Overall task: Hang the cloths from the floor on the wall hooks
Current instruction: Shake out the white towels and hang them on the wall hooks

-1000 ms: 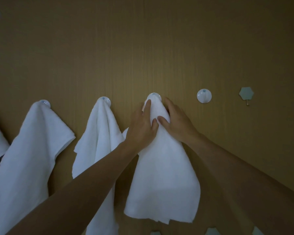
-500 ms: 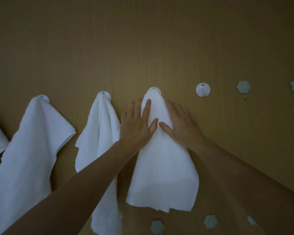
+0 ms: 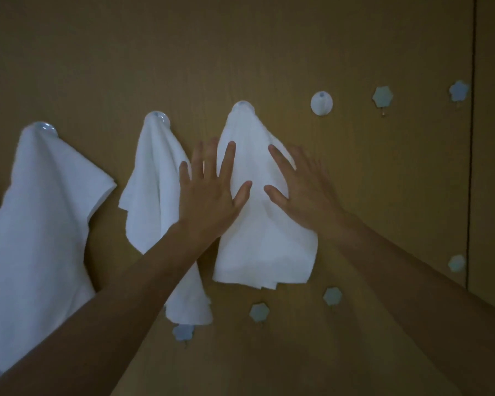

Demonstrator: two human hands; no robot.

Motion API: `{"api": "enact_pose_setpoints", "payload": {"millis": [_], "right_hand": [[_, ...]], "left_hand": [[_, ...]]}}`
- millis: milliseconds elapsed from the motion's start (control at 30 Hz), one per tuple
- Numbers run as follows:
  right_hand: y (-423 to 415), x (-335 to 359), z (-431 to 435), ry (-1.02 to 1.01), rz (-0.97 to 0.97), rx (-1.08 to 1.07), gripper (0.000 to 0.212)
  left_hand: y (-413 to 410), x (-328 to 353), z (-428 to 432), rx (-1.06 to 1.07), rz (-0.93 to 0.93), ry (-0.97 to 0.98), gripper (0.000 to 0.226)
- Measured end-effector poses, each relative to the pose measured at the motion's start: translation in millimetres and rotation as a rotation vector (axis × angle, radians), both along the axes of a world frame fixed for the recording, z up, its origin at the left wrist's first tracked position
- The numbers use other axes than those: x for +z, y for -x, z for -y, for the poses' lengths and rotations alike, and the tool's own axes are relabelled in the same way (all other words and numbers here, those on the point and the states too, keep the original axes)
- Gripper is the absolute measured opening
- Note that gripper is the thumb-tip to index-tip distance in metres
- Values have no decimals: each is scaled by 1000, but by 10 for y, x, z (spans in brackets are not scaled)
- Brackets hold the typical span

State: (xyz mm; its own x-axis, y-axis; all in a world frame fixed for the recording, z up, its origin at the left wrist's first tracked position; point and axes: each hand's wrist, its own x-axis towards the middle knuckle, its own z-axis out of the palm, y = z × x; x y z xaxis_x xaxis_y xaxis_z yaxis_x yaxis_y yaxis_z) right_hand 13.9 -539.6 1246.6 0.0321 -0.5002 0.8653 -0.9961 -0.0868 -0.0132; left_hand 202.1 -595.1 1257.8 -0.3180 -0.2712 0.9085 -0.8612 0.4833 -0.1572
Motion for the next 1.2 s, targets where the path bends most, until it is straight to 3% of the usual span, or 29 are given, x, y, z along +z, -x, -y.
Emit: {"api": "enact_pose_setpoints", "payload": {"millis": [333, 633, 933, 1200], "right_hand": [[-184, -904, -793, 26, -38, 235, 68], [-853, -1781, -1472, -177, 1, 553, 64], [-2194, -2075, -2081, -244, -93, 768, 68], [-4078, -2344, -2901, -313, -186, 984, 69]], "left_hand": [[-281, -1014, -1211, 191, 30, -32, 67], [-1004, -2032, -2476, 520, 79, -210, 67], [-2233, -2393, -3631, 876, 81, -333, 68], [-3781, -2570, -4853, 1113, -21, -451, 72]]}}
